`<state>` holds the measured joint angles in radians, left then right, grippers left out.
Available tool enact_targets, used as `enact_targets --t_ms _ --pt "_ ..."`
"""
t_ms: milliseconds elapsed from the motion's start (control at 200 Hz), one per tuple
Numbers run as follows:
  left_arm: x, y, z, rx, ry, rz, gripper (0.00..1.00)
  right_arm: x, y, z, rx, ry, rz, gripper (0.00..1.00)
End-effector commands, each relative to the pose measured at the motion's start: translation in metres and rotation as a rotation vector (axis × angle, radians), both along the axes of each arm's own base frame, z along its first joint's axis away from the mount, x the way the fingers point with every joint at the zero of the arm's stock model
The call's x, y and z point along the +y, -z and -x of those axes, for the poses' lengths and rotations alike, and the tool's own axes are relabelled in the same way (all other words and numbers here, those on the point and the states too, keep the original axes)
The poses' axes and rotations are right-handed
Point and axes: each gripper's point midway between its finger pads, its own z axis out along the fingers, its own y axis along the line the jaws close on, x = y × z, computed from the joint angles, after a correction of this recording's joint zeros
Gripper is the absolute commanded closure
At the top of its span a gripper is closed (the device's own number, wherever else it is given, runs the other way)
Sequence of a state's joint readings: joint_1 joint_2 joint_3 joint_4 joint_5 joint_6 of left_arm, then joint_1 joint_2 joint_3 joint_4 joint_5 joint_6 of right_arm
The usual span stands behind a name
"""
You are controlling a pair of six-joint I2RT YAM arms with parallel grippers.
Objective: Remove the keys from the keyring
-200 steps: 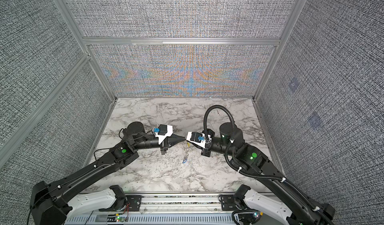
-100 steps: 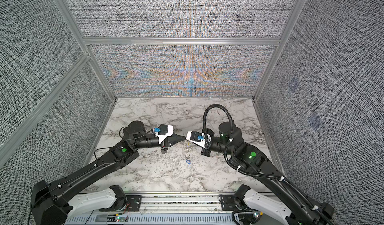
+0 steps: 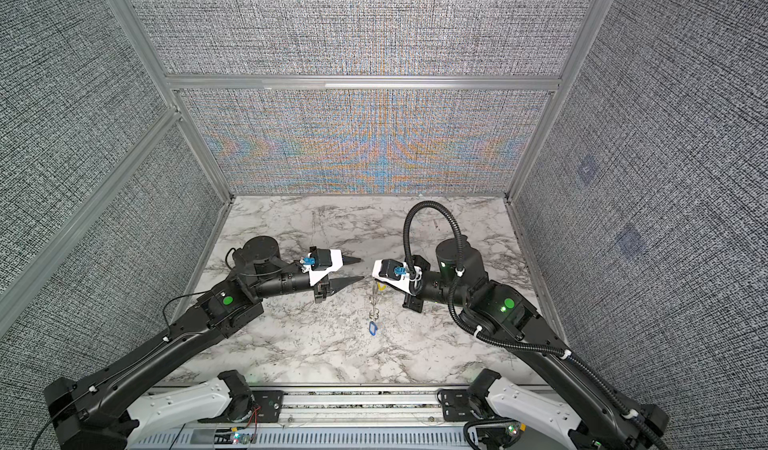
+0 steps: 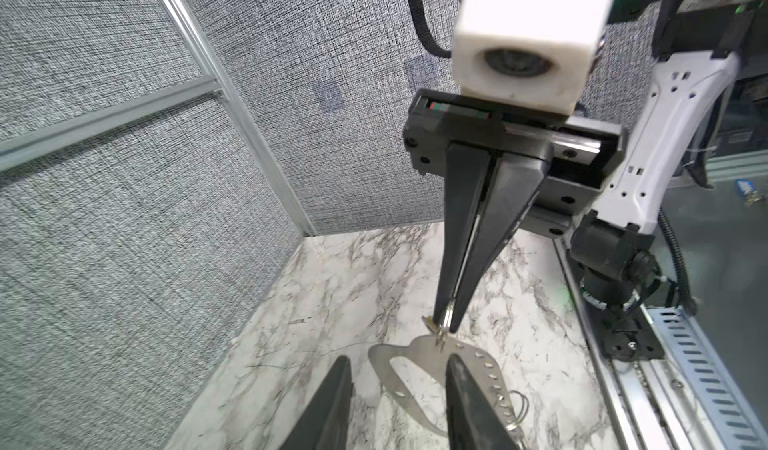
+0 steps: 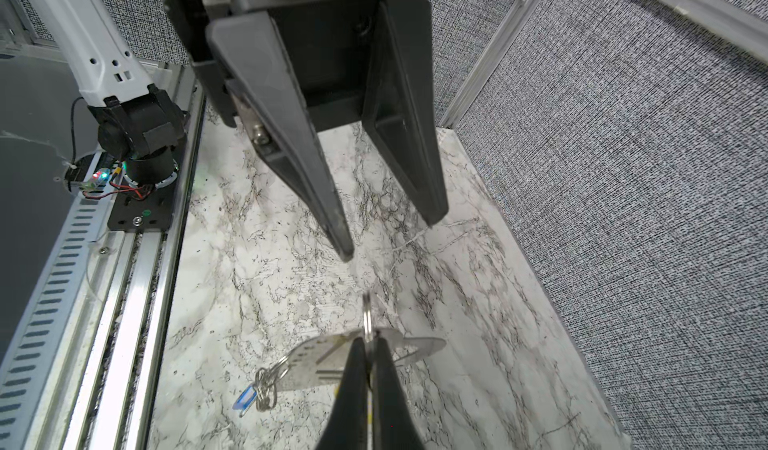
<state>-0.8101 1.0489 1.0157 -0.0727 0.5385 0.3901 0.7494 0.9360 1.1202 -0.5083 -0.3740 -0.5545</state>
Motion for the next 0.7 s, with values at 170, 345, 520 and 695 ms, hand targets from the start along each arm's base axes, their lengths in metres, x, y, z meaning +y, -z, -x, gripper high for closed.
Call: enact_targets --t_ms 170,345,520,695 --pt "0.007 0.012 -0.008 -0.141 -0.037 -0.177 0.6 0.002 0.003 0.001 0.065 -0.003 0.017 1.0" --pt "0.002 0.014 -0.004 -0.204 -0.016 -0.22 0.61 0.002 0.009 -0.003 0.104 0.012 0.056 1.0" --pt "-0.004 0.017 -0.004 -0.252 -0.012 -0.247 0.62 0.003 0.014 -0.007 0.139 0.021 0.086 1.0" --pt "-0.011 0.016 -0.001 -0.294 -0.009 -0.256 0.65 0.006 0.017 -0.008 0.159 0.019 0.097 1.0"
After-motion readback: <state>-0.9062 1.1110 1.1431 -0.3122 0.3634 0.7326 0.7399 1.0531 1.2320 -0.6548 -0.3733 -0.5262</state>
